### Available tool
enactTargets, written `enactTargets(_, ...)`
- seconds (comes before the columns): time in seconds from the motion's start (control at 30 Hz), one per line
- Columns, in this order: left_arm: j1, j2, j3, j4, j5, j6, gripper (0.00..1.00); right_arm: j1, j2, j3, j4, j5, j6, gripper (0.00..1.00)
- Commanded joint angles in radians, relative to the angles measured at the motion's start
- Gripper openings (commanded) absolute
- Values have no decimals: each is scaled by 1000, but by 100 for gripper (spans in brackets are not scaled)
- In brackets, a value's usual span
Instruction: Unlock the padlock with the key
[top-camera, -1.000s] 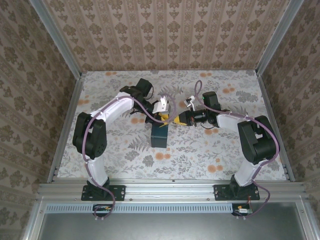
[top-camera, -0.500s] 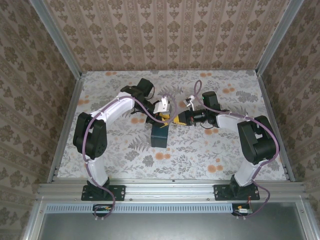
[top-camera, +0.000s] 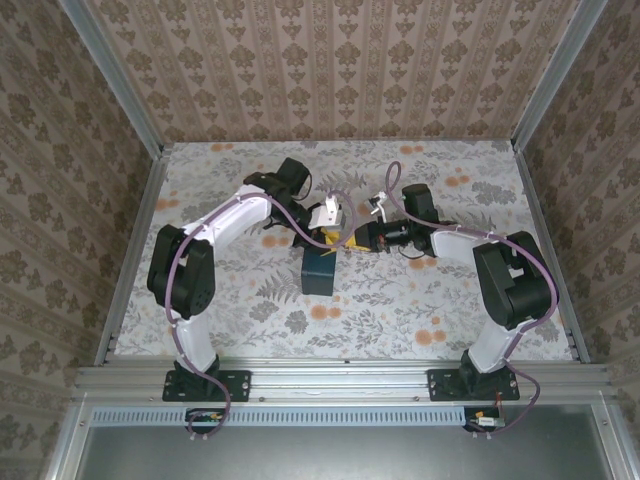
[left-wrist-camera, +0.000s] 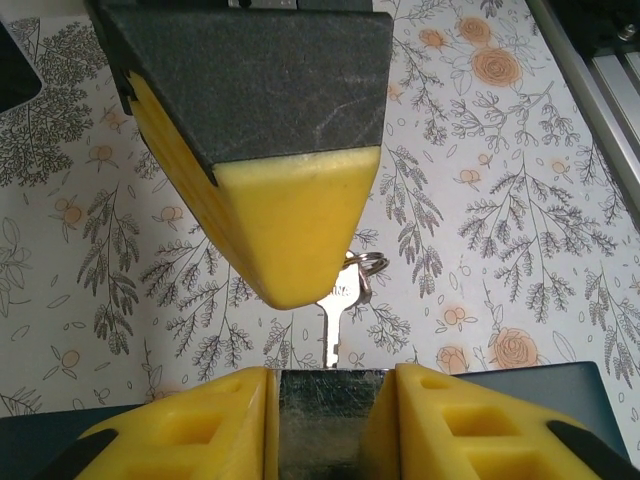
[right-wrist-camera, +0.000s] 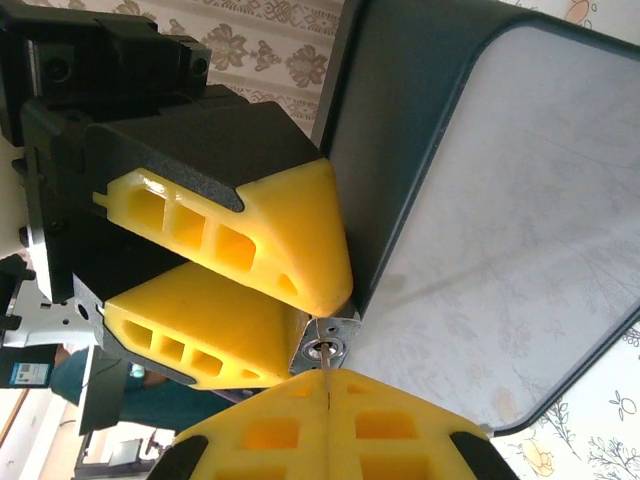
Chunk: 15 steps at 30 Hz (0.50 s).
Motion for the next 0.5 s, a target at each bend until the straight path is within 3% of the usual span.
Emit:
enactTargets(0.0, -4, 18, 22, -29, 2, -4, 34, 10, 5, 1, 34, 19, -7, 0)
enactTargets(0.33, 0, 14, 5, 10, -6, -50, 24, 34, -67, -80, 134, 84, 10, 0)
enactTargets(0.47, 5, 15, -2, 18, 13, -55, 24, 52, -52, -73, 96, 96, -31, 0)
